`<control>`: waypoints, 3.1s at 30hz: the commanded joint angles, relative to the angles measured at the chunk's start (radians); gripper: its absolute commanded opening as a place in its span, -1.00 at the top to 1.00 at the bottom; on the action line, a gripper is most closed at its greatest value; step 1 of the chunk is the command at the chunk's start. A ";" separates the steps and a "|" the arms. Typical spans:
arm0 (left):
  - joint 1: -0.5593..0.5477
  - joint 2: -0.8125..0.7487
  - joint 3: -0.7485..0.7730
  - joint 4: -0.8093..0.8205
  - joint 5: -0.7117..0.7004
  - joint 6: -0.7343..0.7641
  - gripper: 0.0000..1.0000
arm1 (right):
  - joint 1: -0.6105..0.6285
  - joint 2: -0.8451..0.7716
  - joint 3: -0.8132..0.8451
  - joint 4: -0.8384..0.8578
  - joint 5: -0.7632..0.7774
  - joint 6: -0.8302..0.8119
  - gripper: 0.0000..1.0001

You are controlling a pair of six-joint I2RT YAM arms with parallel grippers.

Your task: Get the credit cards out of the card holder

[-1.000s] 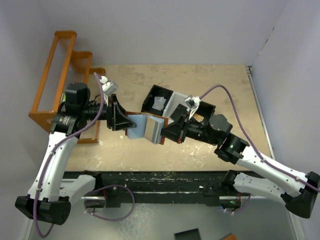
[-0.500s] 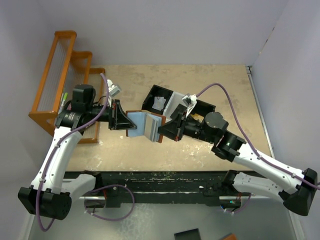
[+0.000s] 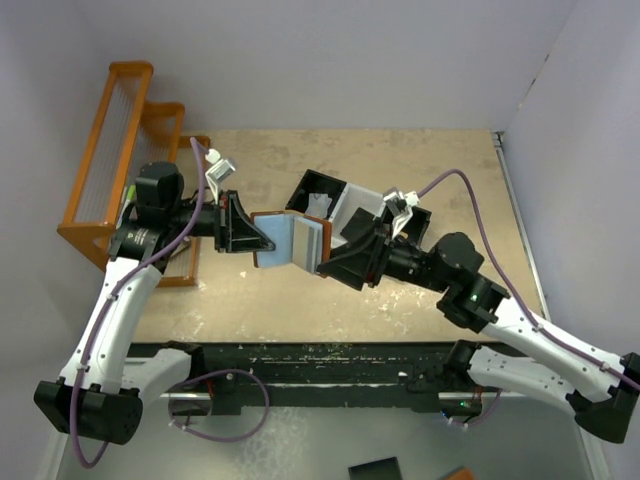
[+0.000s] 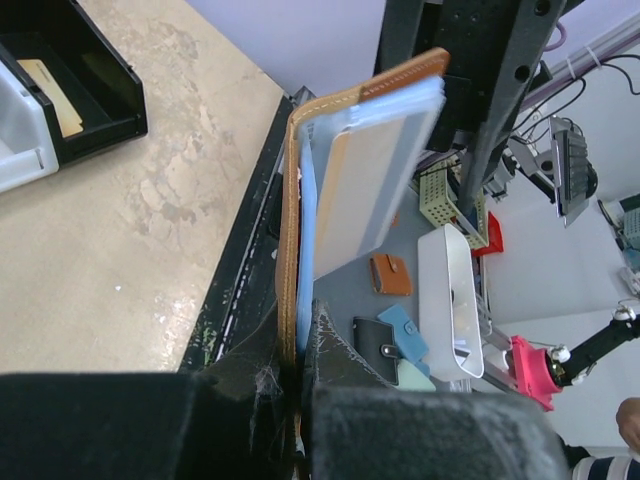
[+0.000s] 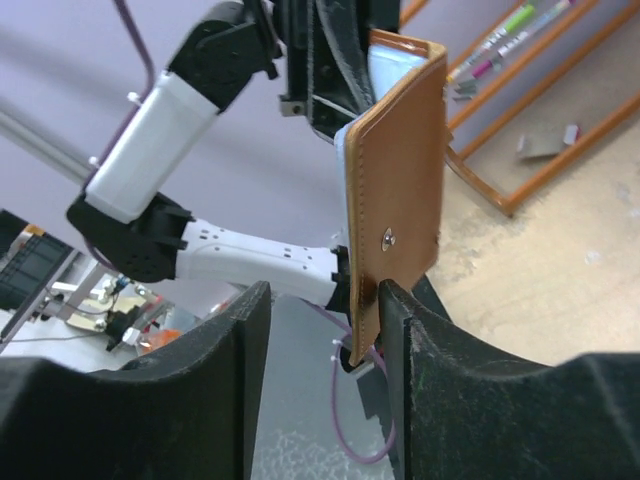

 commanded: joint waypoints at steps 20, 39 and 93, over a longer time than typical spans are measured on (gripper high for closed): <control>0.002 -0.039 0.036 0.096 0.047 -0.081 1.00 | 0.000 0.032 0.053 0.055 0.004 -0.012 0.76; 0.002 -0.046 0.042 0.088 0.031 -0.056 1.00 | 0.001 0.041 0.138 -0.085 0.136 -0.084 0.28; 0.002 -0.050 0.036 0.161 0.048 -0.112 1.00 | 0.067 0.130 0.255 -0.077 0.039 -0.194 0.66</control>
